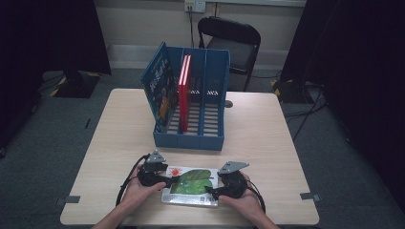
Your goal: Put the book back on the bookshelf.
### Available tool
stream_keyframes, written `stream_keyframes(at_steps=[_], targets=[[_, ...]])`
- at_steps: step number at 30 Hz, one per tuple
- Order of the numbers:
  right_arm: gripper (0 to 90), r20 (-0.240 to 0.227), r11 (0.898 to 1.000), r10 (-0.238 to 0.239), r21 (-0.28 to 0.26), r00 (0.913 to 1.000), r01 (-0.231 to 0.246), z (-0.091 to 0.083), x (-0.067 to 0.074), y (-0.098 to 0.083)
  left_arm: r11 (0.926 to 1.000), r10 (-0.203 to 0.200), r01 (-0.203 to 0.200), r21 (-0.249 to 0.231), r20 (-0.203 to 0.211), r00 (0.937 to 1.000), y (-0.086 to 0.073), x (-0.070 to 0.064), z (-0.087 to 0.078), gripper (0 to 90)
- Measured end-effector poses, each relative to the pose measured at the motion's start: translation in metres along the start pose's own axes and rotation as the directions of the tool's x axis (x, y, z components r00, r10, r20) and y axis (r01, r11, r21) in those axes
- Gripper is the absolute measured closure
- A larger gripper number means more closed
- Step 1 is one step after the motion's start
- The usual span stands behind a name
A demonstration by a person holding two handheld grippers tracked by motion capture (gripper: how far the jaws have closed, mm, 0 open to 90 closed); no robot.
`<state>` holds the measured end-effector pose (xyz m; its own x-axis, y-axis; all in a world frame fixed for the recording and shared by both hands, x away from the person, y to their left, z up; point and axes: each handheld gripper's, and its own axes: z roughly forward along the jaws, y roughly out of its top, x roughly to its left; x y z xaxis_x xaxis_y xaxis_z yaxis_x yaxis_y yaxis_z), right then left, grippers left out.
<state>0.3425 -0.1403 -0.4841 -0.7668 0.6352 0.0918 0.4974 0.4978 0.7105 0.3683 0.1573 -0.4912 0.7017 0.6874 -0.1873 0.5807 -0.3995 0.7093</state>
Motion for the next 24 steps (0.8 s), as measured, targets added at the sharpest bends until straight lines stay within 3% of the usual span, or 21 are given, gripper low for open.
stream_keyframes(at_steps=[4, 7, 8, 10, 11, 13, 14, 24], targets=[[24.1, 0.000, 1.000, 0.003, -0.001, 1.0000, -0.003, 0.000, 0.000, 0.000, 1.0000, -0.008, 0.008, 0.004, -0.005, 1.0000, 0.001, 0.000, 0.000, 27.4], [24.0, 0.006, 1.000, 0.000, -0.004, 1.0000, 0.000, 0.000, 0.002, 0.000, 0.9992, -0.040, 0.040, 0.004, 0.004, 0.9992, 0.001, 0.000, -0.001, 28.6], [23.8, 0.005, 1.000, -0.003, -0.003, 1.0000, 0.003, 0.000, 0.002, 0.000, 0.9959, -0.090, 0.091, 0.000, 0.041, 0.9951, 0.002, 0.004, -0.002, 28.8], [23.6, 0.004, 1.000, -0.004, -0.002, 1.0000, 0.004, 0.000, 0.002, 0.000, 0.9884, -0.151, 0.152, -0.008, 0.086, 0.9849, 0.001, 0.010, -0.003, 29.0], [23.3, 0.003, 1.000, -0.004, -0.002, 1.0000, 0.004, 0.000, 0.002, 0.000, 0.9884, -0.151, 0.152, -0.008, 0.086, 0.9849, 0.001, 0.010, -0.003, 29.4], [22.6, 0.002, 1.000, -0.006, 0.000, 1.0000, 0.006, 0.001, 0.002, 0.000, 0.9784, -0.203, 0.206, -0.016, 0.113, 0.9726, 0.000, 0.015, -0.005, 32.2], [22.6, 0.002, 1.000, -0.006, 0.000, 1.0000, 0.006, 0.001, 0.002, 0.000, 0.9760, -0.214, 0.217, -0.016, 0.121, 0.9693, 0.000, 0.016, -0.005, 32.2], [16.9, -0.007, 0.999, -0.025, 0.046, 0.9997, 0.025, -0.004, 0.011, -0.001, 0.9740, -0.220, 0.225, -0.022, 0.135, 0.9660, 0.001, 0.016, -0.006, 33.9]])
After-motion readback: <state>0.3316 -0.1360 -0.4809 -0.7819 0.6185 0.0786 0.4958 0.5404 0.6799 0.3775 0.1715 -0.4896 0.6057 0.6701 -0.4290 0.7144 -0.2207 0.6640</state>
